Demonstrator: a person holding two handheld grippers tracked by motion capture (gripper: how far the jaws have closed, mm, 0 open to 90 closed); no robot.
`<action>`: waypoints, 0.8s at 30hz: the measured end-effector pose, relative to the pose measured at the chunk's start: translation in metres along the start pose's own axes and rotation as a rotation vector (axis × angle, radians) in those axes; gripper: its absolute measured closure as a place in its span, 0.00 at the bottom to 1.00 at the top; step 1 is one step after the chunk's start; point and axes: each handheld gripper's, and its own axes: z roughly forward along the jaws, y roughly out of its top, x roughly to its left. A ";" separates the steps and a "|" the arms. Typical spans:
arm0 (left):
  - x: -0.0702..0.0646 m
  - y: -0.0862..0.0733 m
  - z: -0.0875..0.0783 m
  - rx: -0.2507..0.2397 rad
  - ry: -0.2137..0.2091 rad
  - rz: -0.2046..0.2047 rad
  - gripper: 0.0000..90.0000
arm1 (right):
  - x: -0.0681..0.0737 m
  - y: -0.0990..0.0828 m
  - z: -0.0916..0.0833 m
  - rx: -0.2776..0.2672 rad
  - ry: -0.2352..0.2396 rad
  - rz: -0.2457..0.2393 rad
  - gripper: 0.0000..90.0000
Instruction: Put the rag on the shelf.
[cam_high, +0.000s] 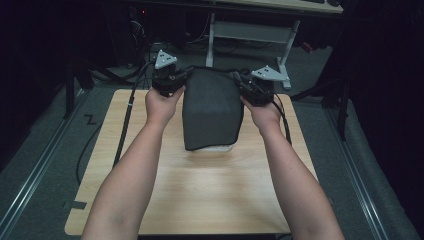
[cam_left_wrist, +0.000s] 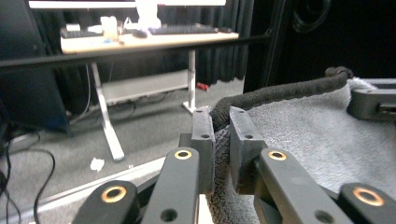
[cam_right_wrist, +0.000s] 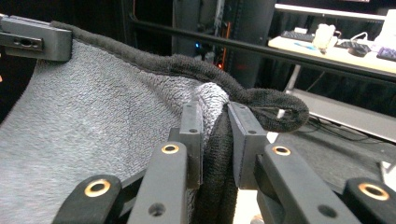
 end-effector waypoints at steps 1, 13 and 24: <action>0.001 -0.003 0.003 0.009 -0.001 -0.002 0.91 | -0.002 -0.003 0.003 0.015 -0.006 -0.008 0.86; 0.016 -0.046 0.027 0.164 -0.021 -0.063 0.92 | -0.012 -0.036 0.027 0.133 0.062 -0.020 0.86; 0.023 -0.082 0.031 0.247 -0.063 -0.108 0.92 | -0.013 -0.060 0.037 0.193 0.096 -0.005 0.87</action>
